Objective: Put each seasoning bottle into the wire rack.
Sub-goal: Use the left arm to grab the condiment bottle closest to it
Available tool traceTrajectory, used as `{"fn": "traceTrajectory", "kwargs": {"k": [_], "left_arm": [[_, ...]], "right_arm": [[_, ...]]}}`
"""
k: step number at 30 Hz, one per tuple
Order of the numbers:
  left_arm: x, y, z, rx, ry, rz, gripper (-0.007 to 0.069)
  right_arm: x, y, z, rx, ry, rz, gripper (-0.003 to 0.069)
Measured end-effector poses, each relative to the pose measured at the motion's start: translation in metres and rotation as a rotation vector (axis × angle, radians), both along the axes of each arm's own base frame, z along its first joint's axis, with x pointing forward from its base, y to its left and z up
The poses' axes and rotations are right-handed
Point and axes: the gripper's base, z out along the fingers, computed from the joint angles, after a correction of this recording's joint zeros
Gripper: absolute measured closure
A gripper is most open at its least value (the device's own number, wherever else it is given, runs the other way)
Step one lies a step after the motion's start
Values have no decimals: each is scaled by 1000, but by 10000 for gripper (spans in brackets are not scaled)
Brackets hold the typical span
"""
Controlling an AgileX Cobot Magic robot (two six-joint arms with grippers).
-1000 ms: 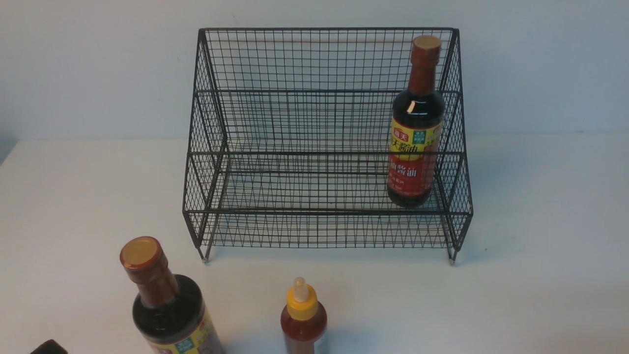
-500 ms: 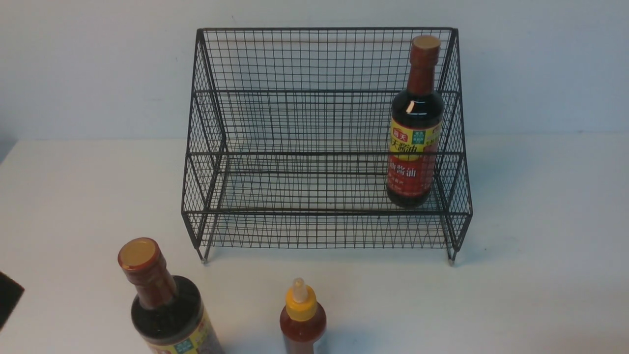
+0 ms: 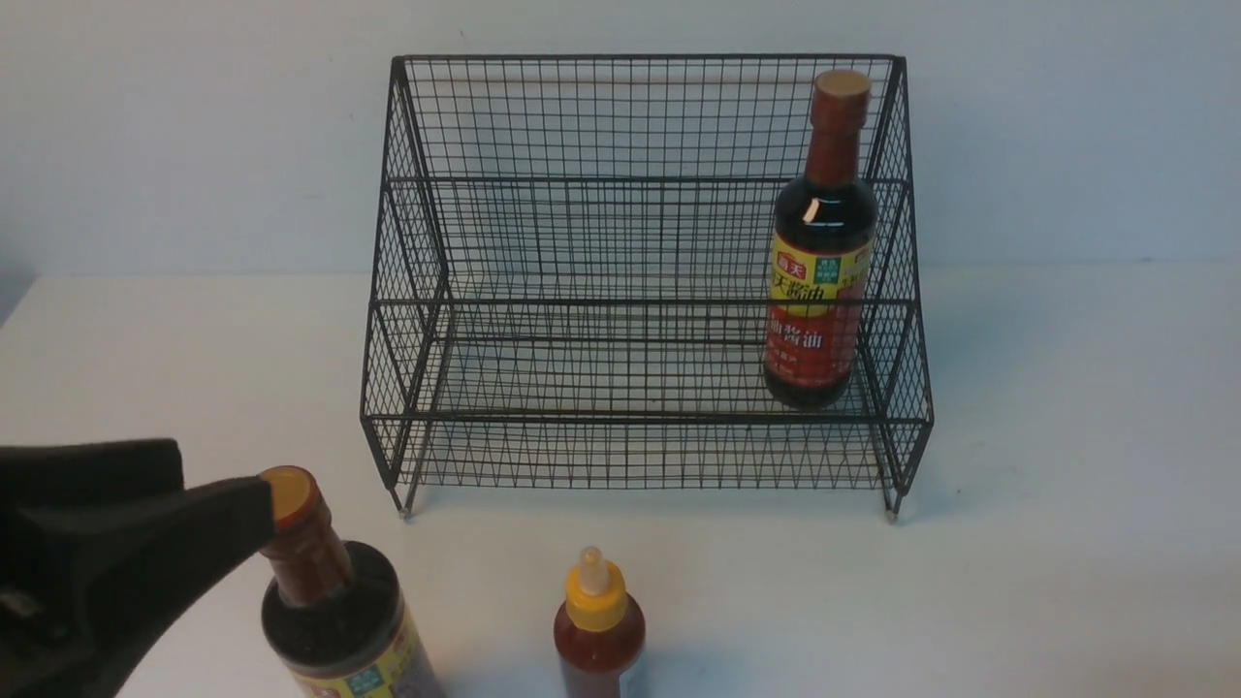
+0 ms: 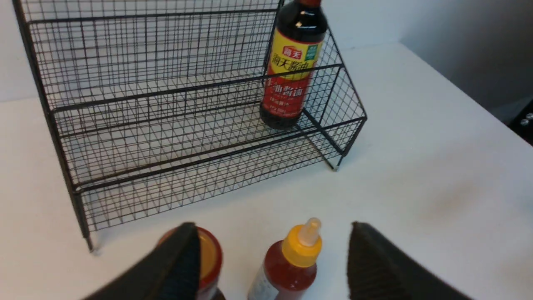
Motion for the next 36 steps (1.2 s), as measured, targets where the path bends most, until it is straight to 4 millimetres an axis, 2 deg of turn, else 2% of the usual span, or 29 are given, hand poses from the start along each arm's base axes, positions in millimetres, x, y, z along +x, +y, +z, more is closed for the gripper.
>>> {"fn": "traceTrajectory", "kwargs": {"k": [3, 6, 11, 18, 28, 33, 36], "left_arm": [[15, 1, -6, 11, 45, 8, 11], [27, 1, -12, 17, 94, 8, -49], [39, 1, -20, 45, 134, -8, -60], [46, -1, -28, 80, 188, -66, -44], [62, -1, -42, 113, 255, -93, 69], [64, -1, -44, 140, 243, -112, 186], [66, -1, -45, 140, 250, -113, 314]], "right_arm": [[0, 0, 0, 0, 0, 0, 673], [0, 0, 0, 0, 0, 0, 673], [0, 0, 0, 2, 0, 0, 673], [0, 0, 0, 2, 0, 0, 673], [0, 0, 0, 2, 0, 0, 673], [0, 0, 0, 2, 0, 0, 673], [0, 0, 0, 2, 0, 0, 673]]}}
